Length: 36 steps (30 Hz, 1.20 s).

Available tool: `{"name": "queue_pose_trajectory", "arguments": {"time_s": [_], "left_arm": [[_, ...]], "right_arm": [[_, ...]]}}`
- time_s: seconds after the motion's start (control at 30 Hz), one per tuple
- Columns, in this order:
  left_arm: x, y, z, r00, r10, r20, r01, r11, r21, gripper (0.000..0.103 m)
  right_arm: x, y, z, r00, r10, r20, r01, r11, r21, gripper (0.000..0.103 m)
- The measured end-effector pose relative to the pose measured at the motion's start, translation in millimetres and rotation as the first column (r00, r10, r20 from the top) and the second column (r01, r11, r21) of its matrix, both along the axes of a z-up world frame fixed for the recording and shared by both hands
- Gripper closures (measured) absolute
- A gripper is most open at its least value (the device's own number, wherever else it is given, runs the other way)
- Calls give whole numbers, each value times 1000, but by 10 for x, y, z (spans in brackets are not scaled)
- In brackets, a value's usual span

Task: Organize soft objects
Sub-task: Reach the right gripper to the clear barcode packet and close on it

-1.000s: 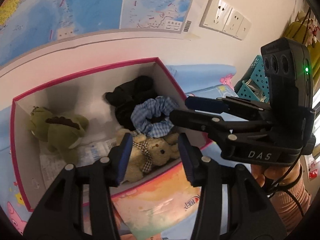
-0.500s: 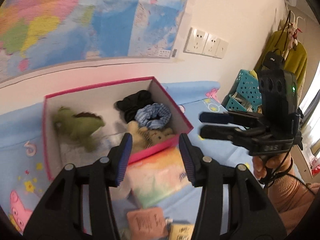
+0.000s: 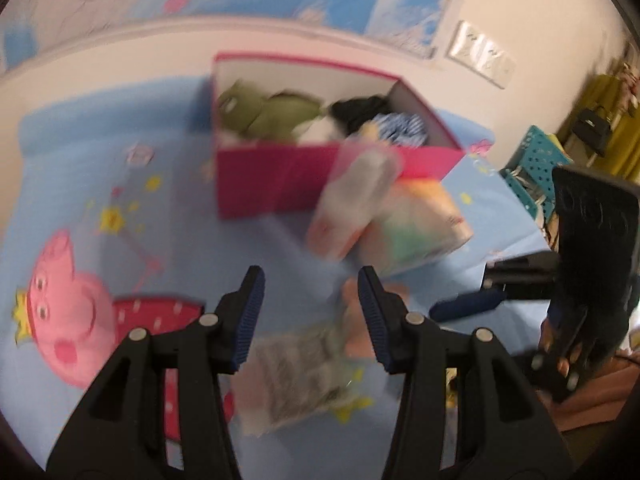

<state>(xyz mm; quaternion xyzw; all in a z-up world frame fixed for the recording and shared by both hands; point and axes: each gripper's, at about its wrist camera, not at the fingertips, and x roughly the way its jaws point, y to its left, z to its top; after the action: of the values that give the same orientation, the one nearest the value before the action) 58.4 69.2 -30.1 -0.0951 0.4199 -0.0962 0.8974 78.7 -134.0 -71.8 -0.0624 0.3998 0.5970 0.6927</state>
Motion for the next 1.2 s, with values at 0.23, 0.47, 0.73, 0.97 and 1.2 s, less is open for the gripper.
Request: {"name": "queue_pose_trajectory", "arguments": {"time_s": [0.23, 0.47, 0.73, 0.97, 1.2], "left_arm": [[-204, 212, -329, 996, 52, -71, -54, 998, -32, 53], [-293, 300, -498, 993, 25, -114, -33, 997, -64, 53], [-420, 331, -623, 990, 2, -140, -14, 996, -85, 55], [-488, 444, -679, 988, -9, -157, -7, 995, -103, 75], [-476, 512, -695, 986, -24, -168, 1, 991, -137, 74]], "right_arm": [[-125, 338, -401, 997, 3, -79, -10, 996, -87, 51], [-148, 427, -472, 995, -94, -15, 91, 985, -146, 51], [-167, 574, -525, 991, -130, 16, 131, 978, -164, 47], [-106, 615, -564, 989, -140, -47, 133, 983, -126, 44], [-19, 636, -588, 979, -166, -120, 158, 984, -76, 44]]}}
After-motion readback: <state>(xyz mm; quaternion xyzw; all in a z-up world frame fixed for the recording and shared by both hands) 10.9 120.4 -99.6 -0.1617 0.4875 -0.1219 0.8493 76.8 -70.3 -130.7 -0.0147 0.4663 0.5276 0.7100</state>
